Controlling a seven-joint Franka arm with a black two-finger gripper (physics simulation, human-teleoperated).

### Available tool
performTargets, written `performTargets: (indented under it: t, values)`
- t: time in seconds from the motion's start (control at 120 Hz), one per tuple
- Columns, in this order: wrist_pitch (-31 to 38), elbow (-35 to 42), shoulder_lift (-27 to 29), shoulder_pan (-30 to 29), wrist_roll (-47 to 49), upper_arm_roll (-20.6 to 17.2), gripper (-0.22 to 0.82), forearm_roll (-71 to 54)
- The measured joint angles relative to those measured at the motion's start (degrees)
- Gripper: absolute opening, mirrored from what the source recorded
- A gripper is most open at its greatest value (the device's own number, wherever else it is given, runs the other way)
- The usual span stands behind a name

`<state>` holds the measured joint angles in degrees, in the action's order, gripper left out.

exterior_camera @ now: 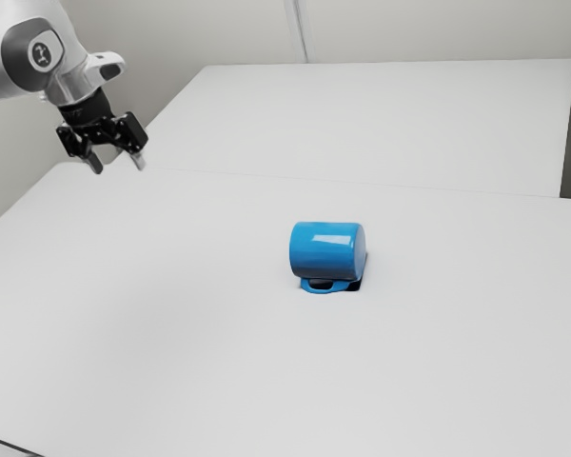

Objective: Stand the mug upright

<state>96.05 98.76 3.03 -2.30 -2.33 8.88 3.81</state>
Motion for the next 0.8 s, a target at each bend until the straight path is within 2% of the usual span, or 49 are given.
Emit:
performTargets:
  t: [0.242,0.542,0.8]
  values:
    - [3.2,5.5,-7.6,-4.7,0.1,0.0,0.6,20.8]
    - [9.5,6.0,-17.3,-2.4,-0.4,-0.8,0.6,39.2]
    - [15.5,5.7,-24.1,-2.1,-2.2,-4.0,0.6,52.1]
